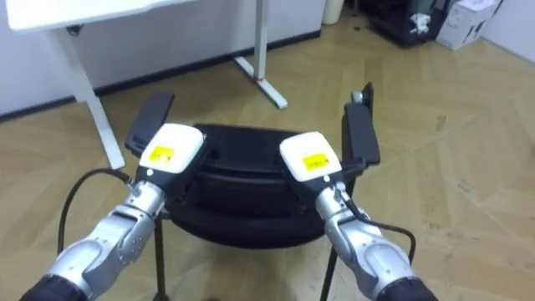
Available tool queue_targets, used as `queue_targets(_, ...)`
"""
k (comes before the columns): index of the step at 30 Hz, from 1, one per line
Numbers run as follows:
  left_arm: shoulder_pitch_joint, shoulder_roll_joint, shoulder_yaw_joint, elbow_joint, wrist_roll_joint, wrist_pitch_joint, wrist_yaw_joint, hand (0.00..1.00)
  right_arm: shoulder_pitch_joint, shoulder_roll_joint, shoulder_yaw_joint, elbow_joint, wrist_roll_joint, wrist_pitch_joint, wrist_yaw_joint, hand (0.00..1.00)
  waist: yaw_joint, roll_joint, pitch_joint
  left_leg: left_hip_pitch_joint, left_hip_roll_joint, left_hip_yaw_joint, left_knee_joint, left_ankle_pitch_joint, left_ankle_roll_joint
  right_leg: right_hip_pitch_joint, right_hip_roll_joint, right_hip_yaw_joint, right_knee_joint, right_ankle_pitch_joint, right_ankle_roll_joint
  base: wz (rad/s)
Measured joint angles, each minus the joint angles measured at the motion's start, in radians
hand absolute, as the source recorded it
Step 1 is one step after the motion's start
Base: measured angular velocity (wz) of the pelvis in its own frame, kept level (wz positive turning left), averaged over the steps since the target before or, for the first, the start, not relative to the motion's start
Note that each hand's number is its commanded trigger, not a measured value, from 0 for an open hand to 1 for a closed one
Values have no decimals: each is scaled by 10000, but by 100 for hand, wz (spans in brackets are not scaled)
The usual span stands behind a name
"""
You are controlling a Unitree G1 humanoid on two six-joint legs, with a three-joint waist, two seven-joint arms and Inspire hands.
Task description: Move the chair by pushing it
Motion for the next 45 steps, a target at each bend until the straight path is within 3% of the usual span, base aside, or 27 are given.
queue_targets(2, 61, 47, 4, -186, 19, 50, 11, 100, -13, 24, 15, 75, 3, 31, -151, 100, 252, -165, -36, 175, -270, 140, 11, 140, 84, 22, -306, 277, 139, -194, 216, -36)
queue_targets(4, 62, 53, 41, -340, 64, 86, 12, 100, -22, 12, 15, 45, -15, 78, -324, 100, 249, -277, -71, 159, -519, 129, 143, 132, 148, 116, -535, 268, 127, -305, 313, -7)
queue_targets(6, 41, 61, 55, -495, 58, 152, -52, 100, -29, 23, 16, 22, -36, 167, -546, 100, 259, -396, -62, 162, -760, 194, 335, 59, 413, 254, -752, 268, 90, -469, 440, 2)
queue_targets(8, -7, 40, 76, -509, 61, 157, -56, 100, -35, 5, 10, 4, -71, 239, -707, 100, 468, -542, -52, 196, -1059, 318, 781, -249, 839, 505, -1131, 215, 139, -729, 663, -12)
queue_targets(9, -25, 48, 77, -511, 57, 156, -51, 100, -39, 14, 10, 5, -71, 254, -748, 100, 529, -602, -75, 200, -1164, 289, 868, -362, 875, 535, -1247, 191, 181, -775, 734, -20)
queue_targets(10, -90, 44, 110, -523, 57, 157, -43, 100, -109, 8, 11, -12, -107, 317, -793, 100, 668, -665, -81, 173, -1378, 163, 1092, -658, 902, 457, -1454, -143, 694, -836, 856, -28)
queue_targets(12, -144, 21, 238, -449, 41, 161, -31, 100, -355, 105, 15, 107, -252, 352, -794, 100, 703, -523, 16, 190, -1541, -237, 1473, -985, 948, -76, -1879, -703, 2616, -505, 1004, -5)
queue_targets(14, -268, -62, 202, -195, 82, 134, -8, 100, -329, 150, 3, 253, -230, 354, -799, 100, 552, -323, 108, 504, -1492, -741, 1743, -1387, 977, -726, -2030, -653, 4573, 1018, 1017, 51)
queue_targets(15, -267, -46, 182, -141, 83, 120, 35, 100, -310, 205, 2, 304, -214, 355, -799, 100, 546, -307, 117, 602, -1481, -850, 1768, -1476, 969, -803, -2013, -604, 4878, 1433, 1068, 51)
queue_targets(16, -270, 24, 83, -61, 79, 102, 126, 100, -253, 284, 7, 379, -182, 357, -822, 100, 474, -234, 145, 795, -1457, -1164, 1823, -1671, 947, -955, -1924, -601, 5267, 2278, 1077, 45)
queue_targets(17, -301, 51, 55, -24, 79, 84, 214, 100, -235, 299, 24, 389, -149, 359, -881, 100, 473, -150, 133, 897, -1490, -1569, 1814, -1802, 946, -1171, -1886, -540, 5620, 2578, 1145, 38)
queue_targets(18, -326, 66, 51, 19, 75, 79, 291, 100, -267, 307, 29, 369, -154, 381, -883, 100, 531, -83, 123, 910, -1489, -1716, 1799, -1847, 932, -1420, -1859, -466, 5849, 2369, 1173, 6)
queue_targets(19, -369, 80, 85, 62, 71, 84, 399, 100, -398, 307, 84, 366, -211, 450, -882, 100, 674, 94, 150, 985, -1484, -1949, 1686, -1886, 914, -2038, -1816, -355, 6165, 1879, 1131, -15)
queue_targets(21, -367, 110, 115, 202, 59, 43, 486, 100, -539, 300, 249, 346, -326, 559, -873, 100, 756, 325, 229, 1411, -1488, -2334, 1312, -1877, 916, -2837, -1692, -299, 5799, 1351, 1008, 2)
queue_targets(24, -300, 153, 97, 445, -37, -83, 687, 100, -478, 318, 442, 373, -326, 621, -871, 100, 665, 342, 188, 1946, -1507, -3032, 992, -2018, 787, -3937, -1416, 90, 3497, 1237, 1010, 64)
queue_targets(26, -167, 165, 54, 436, -36, -82, 785, 100, -447, 386, 438, 545, -318, 375, -884, 100, 475, 107, 75, 2214, -1585, -3575, 1061, -2379, 600, -4114, -1386, 630, 230, 2071, 1142, 84)
queue_targets(27, -125, 167, 51, 438, -36, -76, 798, 100, -448, 401, 437, 602, -311, 317, -882, 100, 455, 27, 42, 2302, -1639, -3743, 1179, -2538, 550, -4047, -1404, 780, -467, 2403, 1189, 84)
queue_targets(28, -25, 155, 58, 498, -26, -27, 839, 100, -437, 398, 434, 735, -315, 185, -884, 100, 352, -10, -37, 2403, -1605, -4072, 1632, -2975, 386, -3756, -1333, 804, -617, 3089, 1190, 85)
queue_targets(29, -34, 70, 57, 610, -24, -33, 896, 100, -440, 365, 396, 802, -314, 122, -873, 100, 406, 47, -97, 2457, -1417, -3939, 1912, -3215, 125, -3567, -1171, 672, -411, 3165, 1088, 88)
queue_targets(30, -46, 30, 57, 622, -24, -32, 909, 100, -440, 345, 367, 804, -307, 118, -862, 100, 390, 47, -106, 2502, -1207, -3650, 1933, -3304, 40, -3470, -1156, 506, -338, 3207, 1022, 82)
queue_targets(31, -69, -25, 49, 624, -24, -29, 912, 100, -454, 288, 356, 809, -267, 90, -840, 100, 352, 22, -106, 2660, -844, -3147, 1816, -3421, -129, -3292, -1053, 408, -260, 3331, 790, 65)
queue_targets(34, -69, -129, 78, 562, -12, 146, 942, 100, -636, 208, 350, 771, -275, 44, -636, 100, 459, 142, -145, 3125, -354, -2992, 1108, -3401, -450, -3030, -767, 137, -275, 3024, 421, 33)
queue_targets(38, -369, -123, 141, 549, -6, 259, 1020, 100, -1087, 143, 287, 778, -274, 5, -394, 100, 459, 109, -86, 3219, -13, -2989, 723, -3250, -765, -2947, -666, -355, -167, 2663, 64, 34)
queue_targets(39, -391, -119, 215, 475, 7, 267, 1015, 100, -1169, 152, 240, 746, -289, 3, -351, 100, 444, 78, -20, 3245, 68, -2905, 751, -3264, -790, -2915, -665, -468, -26, 2443, 20, 32)
queue_targets(40, -390, -104, 285, 312, 101, 297, 1006, 100, -1169, 158, 133, 596, -346, 2, -287, 100, 453, -3, 38, 3188, 120, -2825, 962, -3272, -804, -2917, -652, -597, 136, 2187, 6, 34)
queue_targets(42, -385, -40, 339, 142, 175, 336, 1011, 100, -1184, 179, 6, 426, -420, -26, -108, 100, 576, -67, 57, 3079, 299, -2552, 1389, -3314, -868, -2860, -568, -678, 151, 1938, -21, 17)
queue_targets(45, -380, -52, 386, 326, 191, 324, 965, 100, -1177, 229, -11, 479, -423, -122, 99, 100, 544, -81, 97, 2584, 488, -2523, 3148, -3321, -878, -2289, -517, -1100, 283, 1534, -242, 34)
